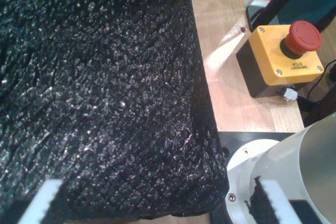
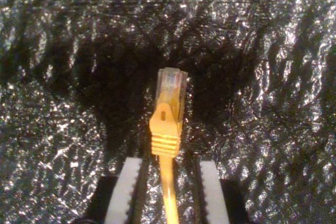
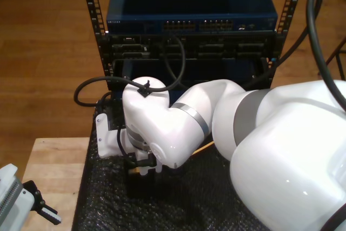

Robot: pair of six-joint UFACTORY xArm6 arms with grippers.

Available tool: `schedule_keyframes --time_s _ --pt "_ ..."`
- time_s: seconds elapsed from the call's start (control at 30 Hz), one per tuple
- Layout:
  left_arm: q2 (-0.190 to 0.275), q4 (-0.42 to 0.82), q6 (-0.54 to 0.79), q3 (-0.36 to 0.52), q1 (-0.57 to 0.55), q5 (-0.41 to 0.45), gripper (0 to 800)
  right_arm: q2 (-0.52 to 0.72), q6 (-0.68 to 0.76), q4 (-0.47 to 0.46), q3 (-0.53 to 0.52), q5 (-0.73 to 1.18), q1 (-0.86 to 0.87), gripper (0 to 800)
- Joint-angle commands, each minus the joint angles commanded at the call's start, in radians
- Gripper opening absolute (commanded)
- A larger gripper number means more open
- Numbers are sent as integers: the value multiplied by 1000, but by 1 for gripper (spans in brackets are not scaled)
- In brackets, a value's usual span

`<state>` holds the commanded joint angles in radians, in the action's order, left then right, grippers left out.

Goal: Grab the cable and plug it in

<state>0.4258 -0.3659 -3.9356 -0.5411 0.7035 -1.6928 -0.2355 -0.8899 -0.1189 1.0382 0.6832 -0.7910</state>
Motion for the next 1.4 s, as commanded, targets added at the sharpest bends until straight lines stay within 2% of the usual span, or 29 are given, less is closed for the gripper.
schedule_keyframes --time_s 0.7,0.93,1.2,1.33,1.4 --pt "0 0 0 0 0 0 800 -14 2 0 9 -2 -3 241" --pt "2 0 0 0 0 0 800 -15 5 0 8 -3 -3 190" --pt "0 0 0 0 0 0 800 -18 5 2 9 -3 -5 173" --pt "0 0 0 0 0 0 800 -18 5 0 11 -5 -5 144" --pt "0 0 0 0 0 0 800 -18 5 0 11 -5 -5 105"
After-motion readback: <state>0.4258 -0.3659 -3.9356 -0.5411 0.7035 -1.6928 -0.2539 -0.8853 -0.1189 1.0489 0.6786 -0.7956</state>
